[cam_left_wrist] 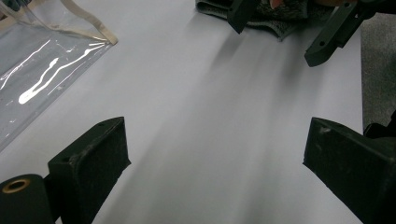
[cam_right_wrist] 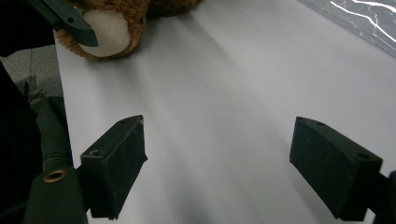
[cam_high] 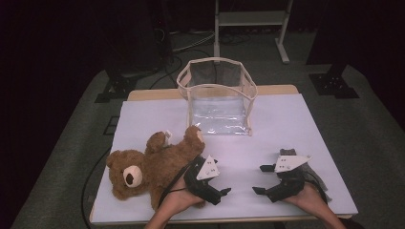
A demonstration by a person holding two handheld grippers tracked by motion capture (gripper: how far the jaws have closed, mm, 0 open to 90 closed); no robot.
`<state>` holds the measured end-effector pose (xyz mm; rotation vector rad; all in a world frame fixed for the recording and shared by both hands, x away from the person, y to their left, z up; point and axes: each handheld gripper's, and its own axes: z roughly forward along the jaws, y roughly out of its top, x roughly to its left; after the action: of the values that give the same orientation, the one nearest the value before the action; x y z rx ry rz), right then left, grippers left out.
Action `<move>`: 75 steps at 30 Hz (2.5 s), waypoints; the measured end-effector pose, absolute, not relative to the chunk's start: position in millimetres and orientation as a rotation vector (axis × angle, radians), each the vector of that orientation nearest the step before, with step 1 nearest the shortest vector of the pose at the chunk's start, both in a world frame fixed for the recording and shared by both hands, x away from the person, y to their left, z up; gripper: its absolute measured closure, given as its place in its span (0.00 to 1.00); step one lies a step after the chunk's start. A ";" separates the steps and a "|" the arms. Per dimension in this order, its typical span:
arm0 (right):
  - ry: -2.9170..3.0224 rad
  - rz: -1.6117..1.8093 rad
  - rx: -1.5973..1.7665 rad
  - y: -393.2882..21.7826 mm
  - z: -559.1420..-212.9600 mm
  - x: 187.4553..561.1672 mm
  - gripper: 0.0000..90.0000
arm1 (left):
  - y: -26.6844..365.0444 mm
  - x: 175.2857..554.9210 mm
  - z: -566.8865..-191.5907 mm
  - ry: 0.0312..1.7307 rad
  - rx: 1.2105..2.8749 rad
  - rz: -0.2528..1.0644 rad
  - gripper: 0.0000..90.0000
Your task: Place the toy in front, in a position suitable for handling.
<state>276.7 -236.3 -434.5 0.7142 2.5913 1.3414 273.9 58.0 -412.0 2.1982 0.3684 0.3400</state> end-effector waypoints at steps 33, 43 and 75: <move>2.613 1.364 0.666 -227.9 -431.9 272.3 0.19 | 106.0 268.6 -362.3 0.212 2.202 0.394 0.12; 2.621 1.381 0.645 -223.2 -429.6 269.6 0.19 | 148.1 269.4 -337.1 0.244 2.196 0.480 0.14; 2.757 1.425 0.370 -121.4 -419.1 280.5 0.19 | 232.3 326.0 -326.8 0.417 2.255 0.509 0.18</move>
<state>280.5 -121.4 -419.1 0.3696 2.7567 1.4252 326.0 232.3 -326.8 2.2547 0.4174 0.5087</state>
